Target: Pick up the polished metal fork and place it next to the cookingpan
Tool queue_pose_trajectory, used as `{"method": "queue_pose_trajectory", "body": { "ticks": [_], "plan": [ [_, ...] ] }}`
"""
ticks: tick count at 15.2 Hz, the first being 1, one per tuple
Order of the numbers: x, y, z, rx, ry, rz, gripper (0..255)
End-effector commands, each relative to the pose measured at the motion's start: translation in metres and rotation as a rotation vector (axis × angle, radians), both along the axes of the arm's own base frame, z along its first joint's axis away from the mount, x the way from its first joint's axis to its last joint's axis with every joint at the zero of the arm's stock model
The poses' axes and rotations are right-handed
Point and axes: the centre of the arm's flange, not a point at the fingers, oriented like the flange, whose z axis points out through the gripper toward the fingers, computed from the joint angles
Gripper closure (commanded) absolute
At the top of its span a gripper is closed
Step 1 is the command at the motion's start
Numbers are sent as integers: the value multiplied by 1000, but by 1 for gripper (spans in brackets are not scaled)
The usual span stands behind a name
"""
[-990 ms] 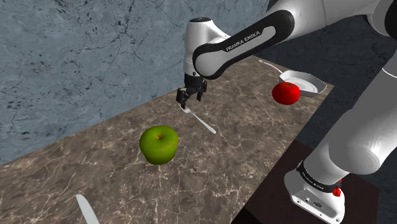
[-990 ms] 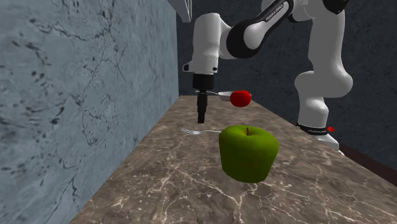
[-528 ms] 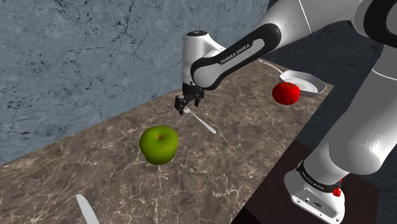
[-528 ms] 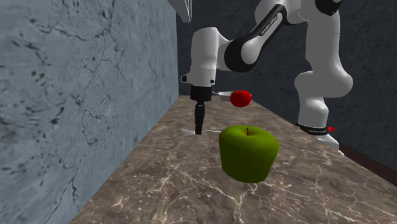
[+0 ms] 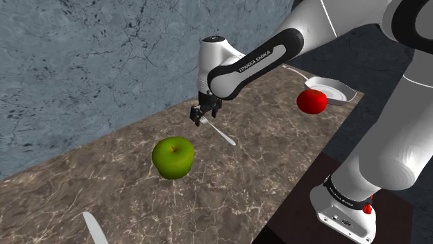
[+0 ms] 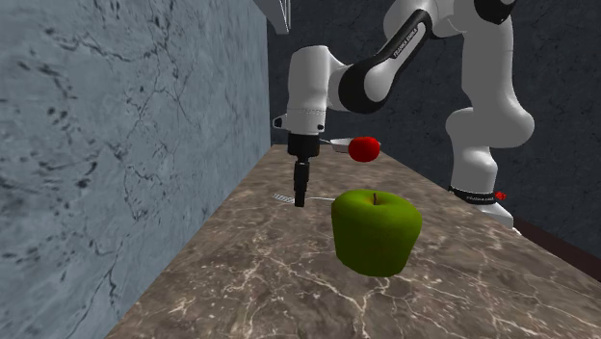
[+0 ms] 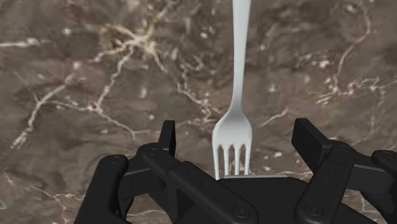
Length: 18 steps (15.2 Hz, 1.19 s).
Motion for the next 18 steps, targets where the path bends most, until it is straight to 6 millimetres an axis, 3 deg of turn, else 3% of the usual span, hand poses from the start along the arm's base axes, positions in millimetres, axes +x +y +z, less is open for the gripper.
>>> {"method": "queue_pose_trajectory", "body": {
  "ticks": [1,2,10,18],
  "plan": [
    [0,0,0,0,0,0,0],
    [0,0,0,0,0,0,255],
    [3,0,-3,0,0,0,255],
    [0,0,37,0,0,0,255]
  ]
}}
